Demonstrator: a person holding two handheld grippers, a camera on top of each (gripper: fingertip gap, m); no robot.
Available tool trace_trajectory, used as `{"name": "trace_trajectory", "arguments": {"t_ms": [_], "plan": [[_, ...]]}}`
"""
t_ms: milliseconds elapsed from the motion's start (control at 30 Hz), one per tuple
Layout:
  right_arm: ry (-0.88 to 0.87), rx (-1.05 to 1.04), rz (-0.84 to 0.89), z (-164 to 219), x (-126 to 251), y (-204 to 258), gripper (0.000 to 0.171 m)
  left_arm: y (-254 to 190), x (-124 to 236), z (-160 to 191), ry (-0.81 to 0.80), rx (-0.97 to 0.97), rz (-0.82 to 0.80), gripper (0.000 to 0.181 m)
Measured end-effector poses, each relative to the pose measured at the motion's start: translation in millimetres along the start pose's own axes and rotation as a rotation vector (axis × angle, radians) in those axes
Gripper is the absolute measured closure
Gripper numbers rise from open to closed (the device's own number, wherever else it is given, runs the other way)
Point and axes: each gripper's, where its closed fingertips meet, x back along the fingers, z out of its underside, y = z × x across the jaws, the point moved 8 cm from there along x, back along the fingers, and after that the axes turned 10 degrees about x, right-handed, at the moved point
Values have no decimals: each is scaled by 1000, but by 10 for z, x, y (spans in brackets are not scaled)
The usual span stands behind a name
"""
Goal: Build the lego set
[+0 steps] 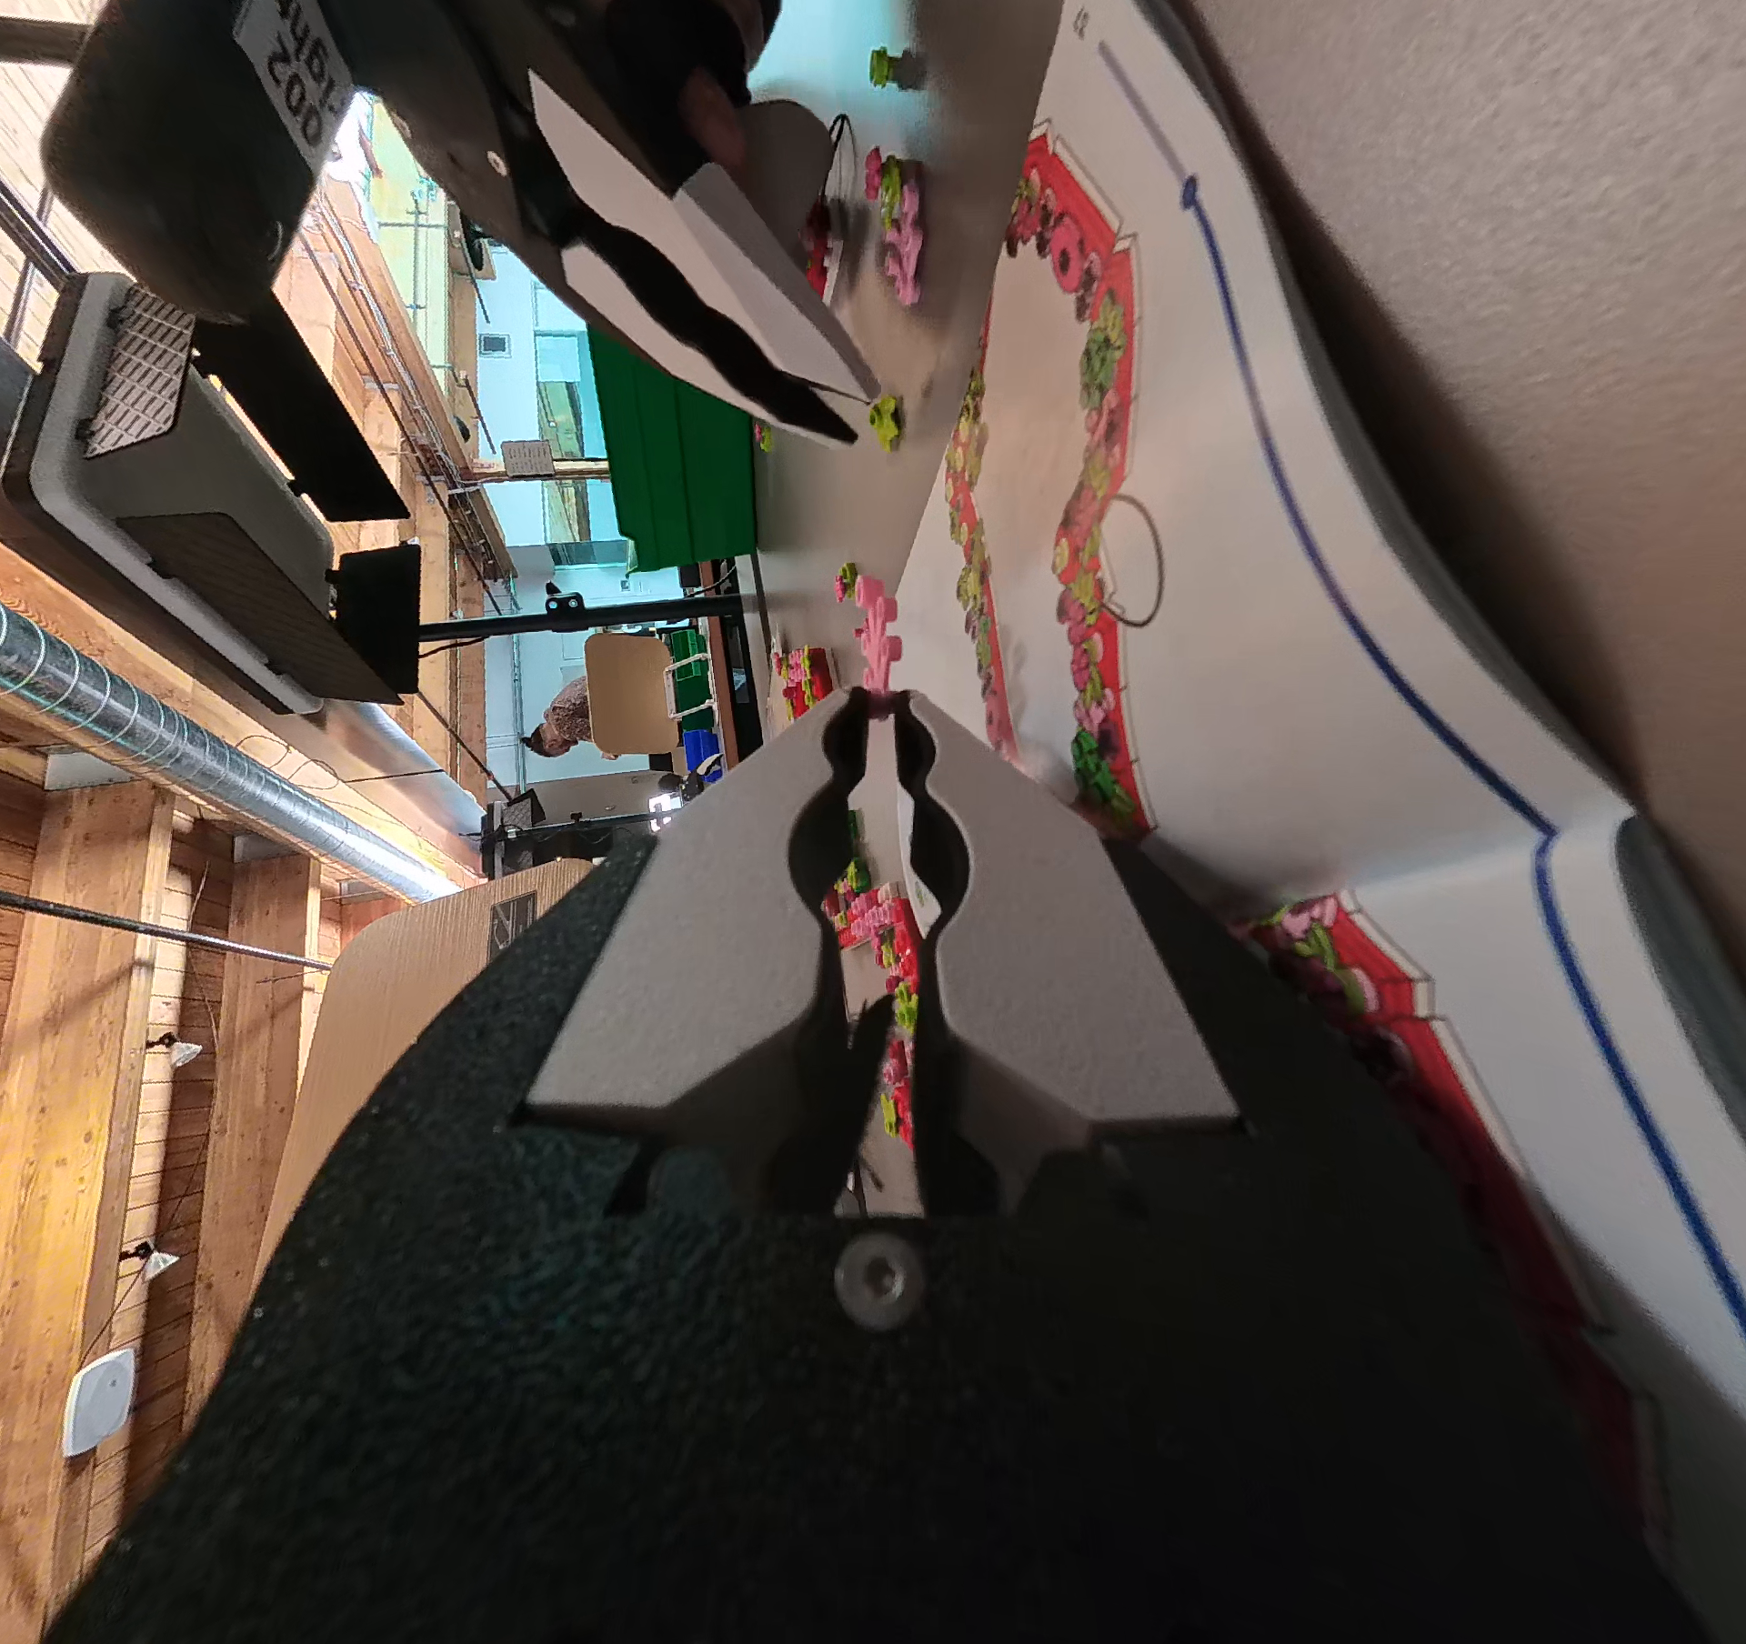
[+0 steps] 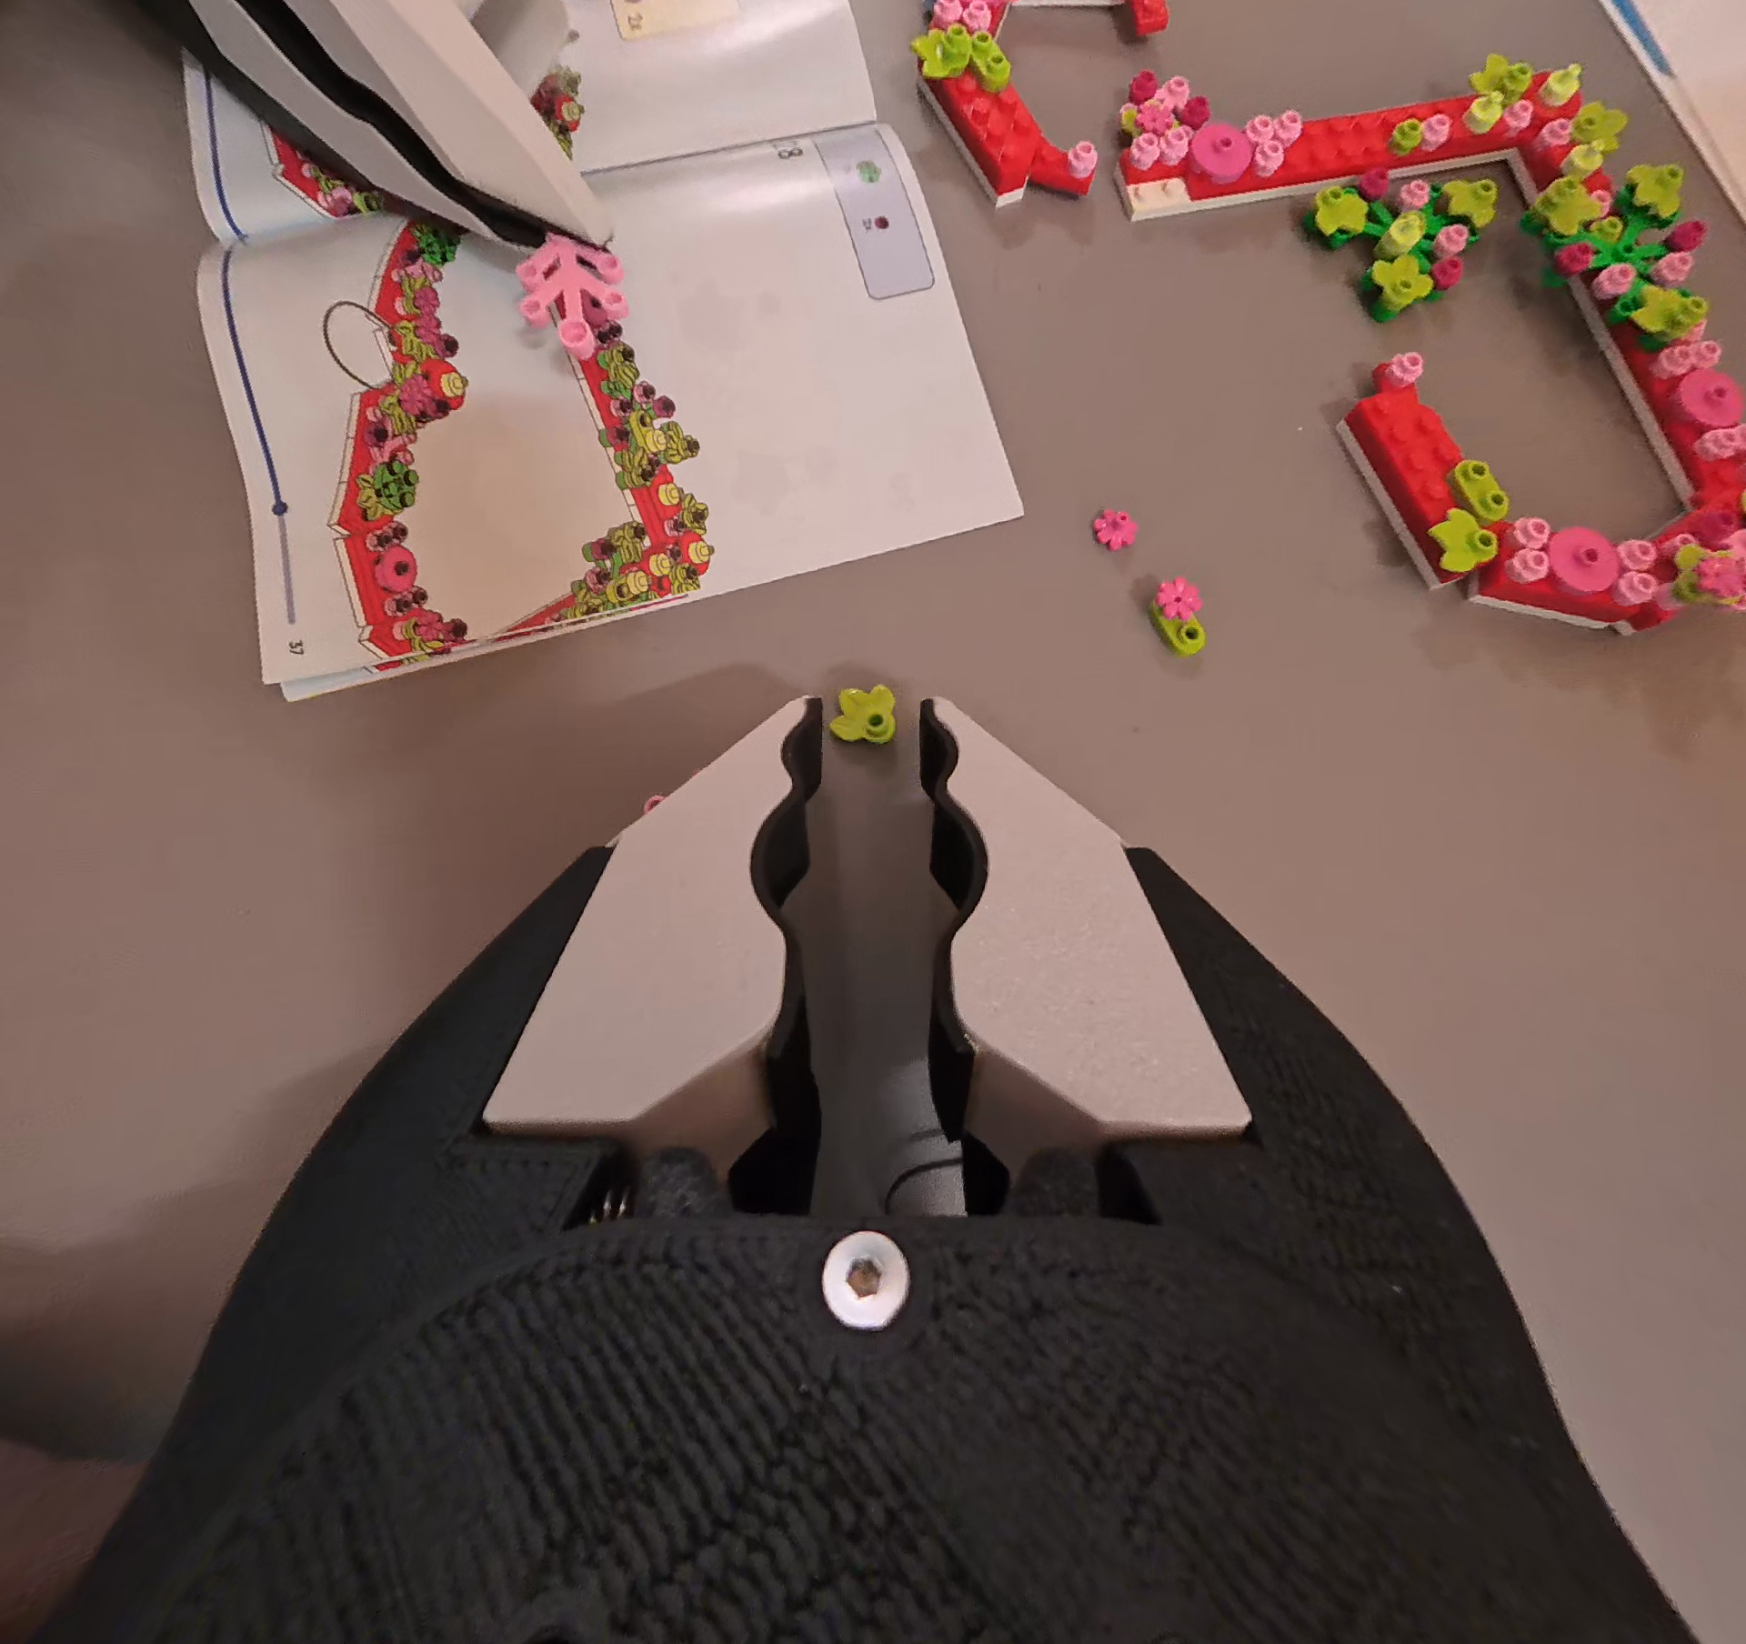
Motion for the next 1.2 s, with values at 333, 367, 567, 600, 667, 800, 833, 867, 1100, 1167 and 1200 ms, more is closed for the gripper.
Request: {"name": "trace_trajectory", "arguments": {"t_ms": [333,367,567,600,667,800,833,867,1100,1167,1200], "plan": [[11,-22,-34,14,5,32,158,-1,-1,4,3,1,2,178],[14,-16,-27,14,-1,28,157,-2,-2,4,2,1,3,178],[33,-11,-37,28,-37,33,159,-2,-3,6,4,0,4,178],[31,-16,-44,31,-37,34,161,-1,-2,6,3,0,3,178],[29,-21,-48,34,-37,35,164,-4,-3,5,5,0,4,178],[22,-32,-60,30,-44,42,166,-8,-8,5,7,-1,6,178],[19,-36,-64,28,-47,44,166,-7,-10,6,11,-1,4,178],[15,-42,-69,25,-51,46,167,-2,-15,8,18,1,-1,178],[-135,-124,-51,-264,-103,43,167,38,-108,32,117,-13,-69,178],[-182,-170,-75,-392,-173,58,167,23,-132,31,130,-15,-64,178],[-202,-184,-106,-446,-212,81,167,13,-142,31,134,-12,-55,178]]}}
